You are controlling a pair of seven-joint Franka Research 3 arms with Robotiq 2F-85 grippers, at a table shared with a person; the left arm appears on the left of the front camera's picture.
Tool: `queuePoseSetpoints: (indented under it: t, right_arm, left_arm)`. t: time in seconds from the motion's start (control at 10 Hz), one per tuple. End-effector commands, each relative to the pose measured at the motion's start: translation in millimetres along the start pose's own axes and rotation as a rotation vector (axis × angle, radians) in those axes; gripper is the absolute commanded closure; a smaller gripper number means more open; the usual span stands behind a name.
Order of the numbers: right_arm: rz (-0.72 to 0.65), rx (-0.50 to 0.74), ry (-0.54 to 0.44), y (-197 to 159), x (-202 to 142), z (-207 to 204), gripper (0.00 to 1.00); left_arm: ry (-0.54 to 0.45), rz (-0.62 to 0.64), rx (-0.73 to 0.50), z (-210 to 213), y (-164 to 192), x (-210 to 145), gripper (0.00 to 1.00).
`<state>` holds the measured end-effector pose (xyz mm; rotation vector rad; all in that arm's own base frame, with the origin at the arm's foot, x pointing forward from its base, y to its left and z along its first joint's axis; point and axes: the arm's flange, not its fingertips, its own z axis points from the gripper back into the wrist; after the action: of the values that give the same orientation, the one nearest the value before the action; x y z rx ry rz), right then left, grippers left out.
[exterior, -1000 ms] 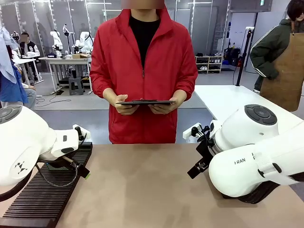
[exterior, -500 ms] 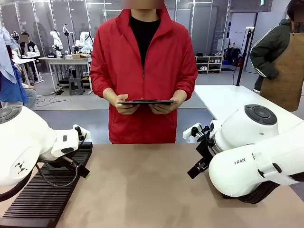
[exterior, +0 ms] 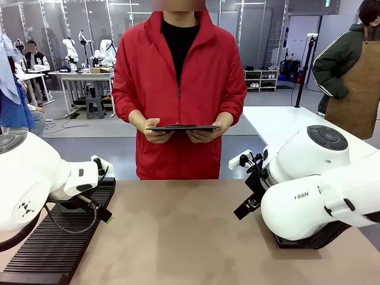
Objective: Inspect the PCB.
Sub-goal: Pick up the Blank PCB and present it to the human.
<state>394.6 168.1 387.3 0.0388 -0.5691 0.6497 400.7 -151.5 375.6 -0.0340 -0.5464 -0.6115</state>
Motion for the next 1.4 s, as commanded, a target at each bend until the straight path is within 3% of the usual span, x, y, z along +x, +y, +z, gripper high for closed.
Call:
queuePoseSetpoints:
  t: [0.0,0.3,0.7,1.0,1.1,1.3]
  right_arm:
    - [-0.043,0.063,0.001,-8,8,19,0.0]
    - [-0.075,0.109,0.009,-23,21,68,0.0]
    - [-0.251,0.434,-0.002,-62,-2,128,0.0]
    - [-0.423,0.706,-0.051,-108,-51,146,0.0]
    - [-0.488,0.834,-0.102,-122,-79,147,0.0]
    - [-0.591,0.931,-0.203,-141,-129,148,0.0]
  left_arm:
    - [0.016,-0.026,-0.04,18,8,5,0.0]
    - [0.01,-0.018,-0.194,65,15,21,0.0]
    - [-0.051,0.04,-0.564,127,57,5,0.0]
    - [-0.151,0.139,-0.764,151,108,-46,0.0]
    - [-0.235,0.186,-0.868,156,126,-77,0.0]
    - [-0.397,0.29,-0.955,153,148,-135,0.0]
